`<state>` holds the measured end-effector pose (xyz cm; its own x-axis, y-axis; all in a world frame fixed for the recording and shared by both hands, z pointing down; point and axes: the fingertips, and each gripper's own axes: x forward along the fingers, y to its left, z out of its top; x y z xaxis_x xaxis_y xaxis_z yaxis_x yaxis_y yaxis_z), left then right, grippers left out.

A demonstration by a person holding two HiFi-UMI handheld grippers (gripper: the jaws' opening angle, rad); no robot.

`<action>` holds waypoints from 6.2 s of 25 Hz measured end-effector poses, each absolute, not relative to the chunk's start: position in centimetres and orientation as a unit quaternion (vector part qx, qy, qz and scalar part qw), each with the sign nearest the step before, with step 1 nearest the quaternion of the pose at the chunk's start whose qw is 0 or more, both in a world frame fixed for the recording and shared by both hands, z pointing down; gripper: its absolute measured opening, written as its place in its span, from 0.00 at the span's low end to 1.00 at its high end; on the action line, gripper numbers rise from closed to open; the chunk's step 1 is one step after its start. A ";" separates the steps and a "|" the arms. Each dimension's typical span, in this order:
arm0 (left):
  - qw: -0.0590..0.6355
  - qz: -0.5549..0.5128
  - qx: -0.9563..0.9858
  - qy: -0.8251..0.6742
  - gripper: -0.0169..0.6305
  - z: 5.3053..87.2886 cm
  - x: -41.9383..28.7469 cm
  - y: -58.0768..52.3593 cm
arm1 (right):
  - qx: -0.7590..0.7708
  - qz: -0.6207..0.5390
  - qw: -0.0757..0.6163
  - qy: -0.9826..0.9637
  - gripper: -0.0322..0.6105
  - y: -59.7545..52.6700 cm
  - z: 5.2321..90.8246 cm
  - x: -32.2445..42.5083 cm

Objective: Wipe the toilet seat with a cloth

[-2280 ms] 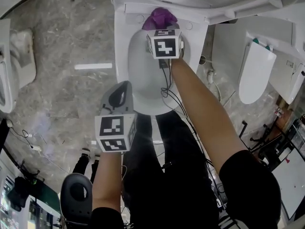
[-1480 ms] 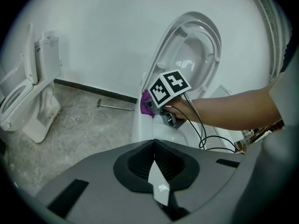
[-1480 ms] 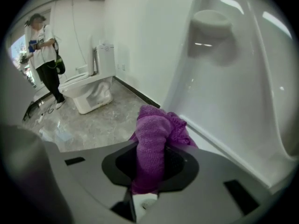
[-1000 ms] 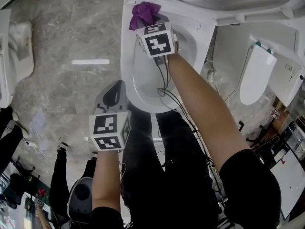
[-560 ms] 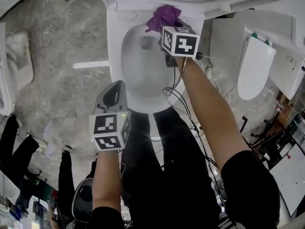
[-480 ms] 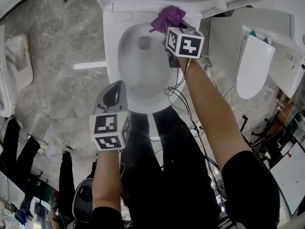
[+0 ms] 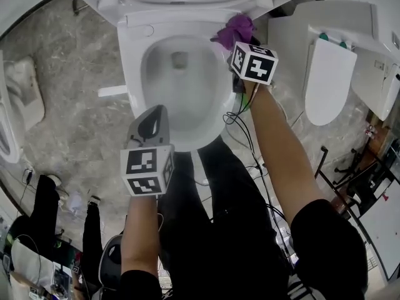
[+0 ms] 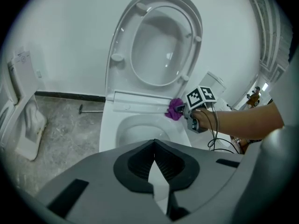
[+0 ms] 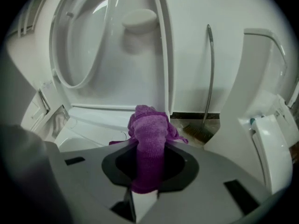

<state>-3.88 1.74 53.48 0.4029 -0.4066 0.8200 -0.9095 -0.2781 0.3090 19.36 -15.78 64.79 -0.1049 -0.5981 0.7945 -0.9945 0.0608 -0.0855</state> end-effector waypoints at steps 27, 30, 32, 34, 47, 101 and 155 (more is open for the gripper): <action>0.411 0.310 0.728 -0.454 0.03 55.2 -7.2 1.0 | 0.664 0.269 0.307 -0.627 0.18 -19.7 62.9 16.4; 0.409 0.316 0.731 -0.447 0.03 55.2 -7.5 0.9 | 0.625 0.239 0.332 -0.664 0.18 -19.9 62.8 12.9; 0.406 0.315 0.731 -0.448 0.03 55.1 -8.2 0.7 | 0.610 0.230 0.339 -0.678 0.18 -20.3 62.9 10.2; 0.405 0.312 0.730 -0.454 0.03 55.0 -9.2 0.6 | 0.617 0.241 0.325 -0.675 0.18 -20.5 62.9 8.9; 0.415 0.303 0.718 -0.470 0.03 55.4 -14.6 2.1 | 0.522 0.224 0.321 -0.758 0.18 -21.0 62.7 -4.3; 0.348 0.270 0.759 -0.480 0.03 39.8 -1.7 1.8 | 0.632 0.052 0.188 -0.750 0.18 -22.9 27.2 15.9; 0.391 0.241 0.723 -0.516 0.03 44.8 -12.5 3.6 | 0.676 0.018 0.102 -0.729 0.18 -28.0 19.9 4.2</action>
